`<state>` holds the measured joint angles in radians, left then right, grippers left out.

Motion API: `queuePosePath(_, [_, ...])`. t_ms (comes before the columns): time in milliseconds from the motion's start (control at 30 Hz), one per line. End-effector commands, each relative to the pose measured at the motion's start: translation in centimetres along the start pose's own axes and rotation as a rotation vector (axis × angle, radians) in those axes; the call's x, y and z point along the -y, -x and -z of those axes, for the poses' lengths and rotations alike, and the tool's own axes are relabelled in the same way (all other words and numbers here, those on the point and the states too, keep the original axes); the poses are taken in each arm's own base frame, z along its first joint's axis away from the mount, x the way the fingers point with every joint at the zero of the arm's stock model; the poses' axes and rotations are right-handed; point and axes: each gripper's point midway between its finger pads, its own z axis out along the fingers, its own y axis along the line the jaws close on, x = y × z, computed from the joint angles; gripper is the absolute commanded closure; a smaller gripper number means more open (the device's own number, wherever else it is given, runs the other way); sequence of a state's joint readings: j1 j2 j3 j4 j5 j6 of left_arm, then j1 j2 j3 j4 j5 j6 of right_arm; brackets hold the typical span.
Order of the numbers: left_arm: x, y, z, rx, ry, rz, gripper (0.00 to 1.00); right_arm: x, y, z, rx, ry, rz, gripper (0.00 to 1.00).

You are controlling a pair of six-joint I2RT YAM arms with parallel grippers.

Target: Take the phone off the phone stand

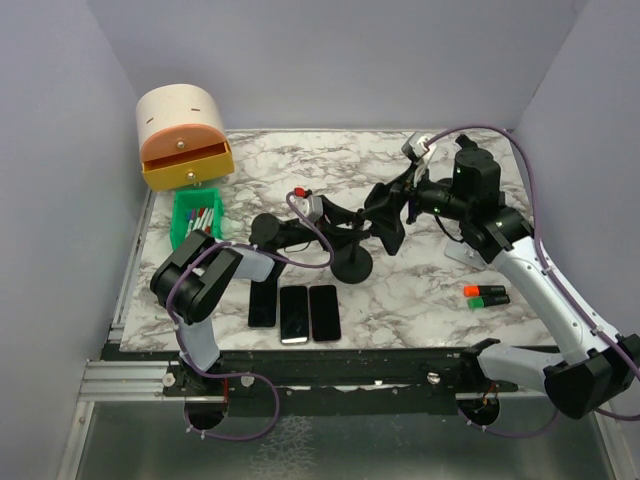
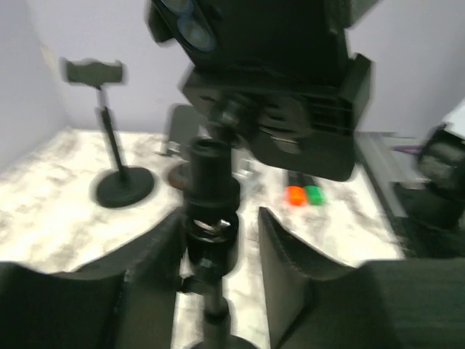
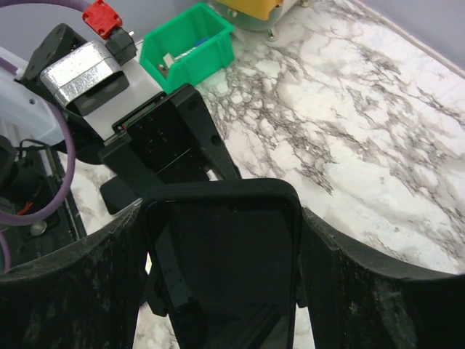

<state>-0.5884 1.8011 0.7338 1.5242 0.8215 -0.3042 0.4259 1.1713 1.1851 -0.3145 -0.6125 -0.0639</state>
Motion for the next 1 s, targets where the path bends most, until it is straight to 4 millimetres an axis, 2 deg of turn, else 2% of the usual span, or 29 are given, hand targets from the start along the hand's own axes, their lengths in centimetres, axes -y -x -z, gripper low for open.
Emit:
queuePosePath(0, [2.7,-1.4,0.3,-0.042,-0.094,0.061,0.47,0.9,0.0,0.9,0.012,-0.098,0.011,0.6])
queuePosePath(33, [2.6,-1.3,0.3,-0.04,-0.088,0.059,0.42,0.9,0.3,1.3,0.023,-0.112,0.017,0.62])
queuePosePath(67, [2.5,-1.1,0.3,-0.037,-0.082,0.056,0.31,1.0,0.6,1.6,0.034,-0.132,0.021,0.63])
queuePosePath(100, [2.3,-0.8,0.3,-0.032,-0.074,0.055,0.07,1.0,0.8,2.0,0.045,-0.149,0.025,0.64])
queuePosePath(133, [1.9,-0.5,0.5,-0.027,-0.059,0.056,0.02,1.1,1.1,2.4,0.055,-0.17,0.031,0.65])
queuePosePath(200, [1.0,0.3,1.1,-0.017,-0.022,0.057,0.01,1.3,1.7,3.1,0.073,-0.217,0.039,0.65])
queuePosePath(400, [-2.0,3.9,3.5,0.046,0.157,0.077,0.01,4.5,2.7,5.6,0.111,-0.485,-0.018,0.68])
queuePosePath(533, [-2.7,6.4,3.4,0.054,0.241,0.137,0.01,5.7,2.8,6.7,0.136,-0.609,-0.085,0.71])
queuePosePath(633, [-2.9,7.3,2.9,0.031,0.293,0.24,0.01,6.2,2.6,7.2,0.158,-0.678,-0.115,0.74])
queuePosePath(767, [-0.8,7.9,1.6,0.028,0.25,0.302,0.01,6.7,1.8,7.3,0.173,-0.749,-0.142,0.77])
queuePosePath(867, [1.6,7.5,-0.4,0.007,0.201,0.301,0.01,6.7,1.3,6.9,0.168,-0.775,-0.167,0.78])
queuePosePath(967, [3.1,7.2,-2.2,-0.003,0.163,0.315,0.01,6.8,1.0,6.3,0.161,-0.77,-0.201,0.79])
